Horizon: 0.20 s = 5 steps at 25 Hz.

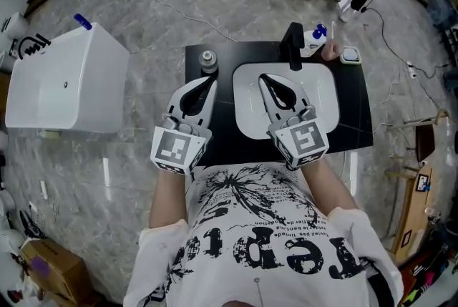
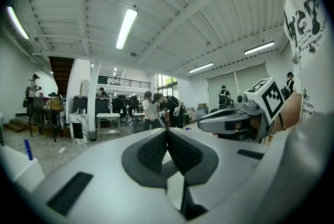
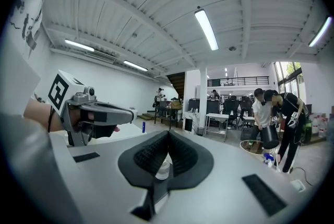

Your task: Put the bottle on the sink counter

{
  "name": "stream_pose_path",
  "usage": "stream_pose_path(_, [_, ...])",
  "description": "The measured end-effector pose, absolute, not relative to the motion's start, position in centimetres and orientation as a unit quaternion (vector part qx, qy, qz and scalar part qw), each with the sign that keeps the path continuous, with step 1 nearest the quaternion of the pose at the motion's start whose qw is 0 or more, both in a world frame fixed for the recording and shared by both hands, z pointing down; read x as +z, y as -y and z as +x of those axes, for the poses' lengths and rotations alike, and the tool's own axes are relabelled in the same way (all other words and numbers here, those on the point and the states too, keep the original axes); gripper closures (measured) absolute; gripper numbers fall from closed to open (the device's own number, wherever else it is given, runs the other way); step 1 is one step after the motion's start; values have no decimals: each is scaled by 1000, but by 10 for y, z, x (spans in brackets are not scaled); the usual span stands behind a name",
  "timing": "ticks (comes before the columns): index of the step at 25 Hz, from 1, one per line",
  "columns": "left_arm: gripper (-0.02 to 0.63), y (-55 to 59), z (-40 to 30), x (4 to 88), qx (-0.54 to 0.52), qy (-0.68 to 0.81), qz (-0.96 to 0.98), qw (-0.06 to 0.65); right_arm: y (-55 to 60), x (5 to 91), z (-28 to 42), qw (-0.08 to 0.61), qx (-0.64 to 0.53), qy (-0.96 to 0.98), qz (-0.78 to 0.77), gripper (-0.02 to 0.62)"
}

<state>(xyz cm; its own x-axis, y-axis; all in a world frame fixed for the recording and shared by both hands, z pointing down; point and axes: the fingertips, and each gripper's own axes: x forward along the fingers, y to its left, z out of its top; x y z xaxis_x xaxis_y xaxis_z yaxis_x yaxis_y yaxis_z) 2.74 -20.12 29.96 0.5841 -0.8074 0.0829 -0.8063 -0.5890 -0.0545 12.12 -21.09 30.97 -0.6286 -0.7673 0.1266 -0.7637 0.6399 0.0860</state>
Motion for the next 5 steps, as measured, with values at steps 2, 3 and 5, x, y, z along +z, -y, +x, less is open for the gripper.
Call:
stream_pose_path(2, [592, 201, 28, 300, -50, -454, -890, 7, 211, 310, 121, 75, -13, 902, 425, 583])
stream_pose_path(3, [592, 201, 28, 300, -51, -454, -890, 8, 212, 310, 121, 75, -14, 902, 425, 583])
stream_pose_path(5, [592, 202, 29, 299, -52, -454, -890, 11, 212, 310, 121, 76, -15, 901, 426, 583])
